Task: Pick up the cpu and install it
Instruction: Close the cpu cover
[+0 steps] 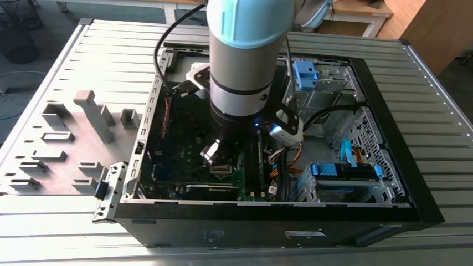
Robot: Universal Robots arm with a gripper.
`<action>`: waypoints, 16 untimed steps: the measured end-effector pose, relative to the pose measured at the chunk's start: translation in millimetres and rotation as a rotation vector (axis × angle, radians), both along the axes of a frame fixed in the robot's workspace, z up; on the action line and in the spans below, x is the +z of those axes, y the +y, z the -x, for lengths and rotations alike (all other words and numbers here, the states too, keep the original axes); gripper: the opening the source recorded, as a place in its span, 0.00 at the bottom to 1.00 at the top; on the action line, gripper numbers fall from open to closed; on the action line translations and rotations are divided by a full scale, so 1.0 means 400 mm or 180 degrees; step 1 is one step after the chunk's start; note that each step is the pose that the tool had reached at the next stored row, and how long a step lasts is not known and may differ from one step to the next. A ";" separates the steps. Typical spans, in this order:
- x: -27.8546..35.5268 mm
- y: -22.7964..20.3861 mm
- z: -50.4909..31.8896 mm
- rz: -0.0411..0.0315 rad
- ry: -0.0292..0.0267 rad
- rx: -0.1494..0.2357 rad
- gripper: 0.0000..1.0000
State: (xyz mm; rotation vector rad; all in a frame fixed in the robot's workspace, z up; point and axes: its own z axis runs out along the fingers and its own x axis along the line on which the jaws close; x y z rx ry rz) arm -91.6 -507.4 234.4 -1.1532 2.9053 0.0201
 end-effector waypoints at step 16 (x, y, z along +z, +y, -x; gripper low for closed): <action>-0.022 -0.008 0.033 0.0022 0.0002 -0.0282 0.11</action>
